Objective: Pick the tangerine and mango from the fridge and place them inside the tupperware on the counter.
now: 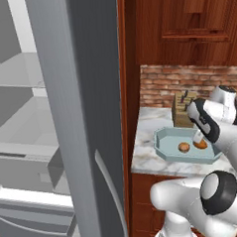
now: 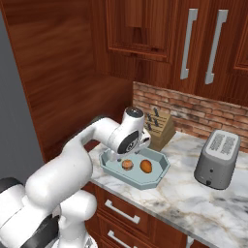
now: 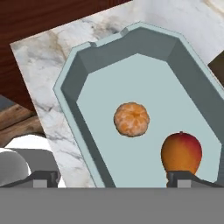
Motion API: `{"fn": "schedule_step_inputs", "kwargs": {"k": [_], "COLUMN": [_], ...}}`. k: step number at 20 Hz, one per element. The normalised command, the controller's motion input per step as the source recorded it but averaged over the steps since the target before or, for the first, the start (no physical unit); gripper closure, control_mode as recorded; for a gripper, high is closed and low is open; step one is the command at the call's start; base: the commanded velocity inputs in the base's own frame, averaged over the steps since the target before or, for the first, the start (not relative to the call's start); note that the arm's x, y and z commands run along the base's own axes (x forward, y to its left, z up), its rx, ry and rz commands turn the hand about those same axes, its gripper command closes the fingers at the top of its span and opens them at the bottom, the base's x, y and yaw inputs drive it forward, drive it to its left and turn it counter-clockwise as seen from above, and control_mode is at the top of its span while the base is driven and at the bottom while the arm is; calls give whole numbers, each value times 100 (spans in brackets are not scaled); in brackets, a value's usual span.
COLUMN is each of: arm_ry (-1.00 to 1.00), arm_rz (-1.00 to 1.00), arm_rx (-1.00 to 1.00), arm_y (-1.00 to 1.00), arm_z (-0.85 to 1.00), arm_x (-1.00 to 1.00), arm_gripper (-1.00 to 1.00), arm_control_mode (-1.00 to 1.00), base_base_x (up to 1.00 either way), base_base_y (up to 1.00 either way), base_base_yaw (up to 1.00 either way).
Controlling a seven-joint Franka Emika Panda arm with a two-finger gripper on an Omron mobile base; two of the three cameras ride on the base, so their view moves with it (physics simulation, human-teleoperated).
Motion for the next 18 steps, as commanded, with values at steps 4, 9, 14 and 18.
{"fn": "schedule_step_inputs", "kwargs": {"k": [4, 9, 14, 18], "arm_ry": [0, 0, 0, 0], "arm_rz": [-13, -15, -17, -9], "arm_rx": [0, 0, 0, 0], "arm_y": [6, 8, 5, 8], "arm_z": [42, 25, 1, 0], "arm_x": [-18, -22, -29, -20], "arm_gripper": [-100, -100, -100, -100], "arm_control_mode": [-100, -100, -100, -100], "base_base_x": [0, 0, 0, 0], "base_base_y": [0, 0, 0, 0], "base_base_yaw": [0, 0, 0, 0]}}
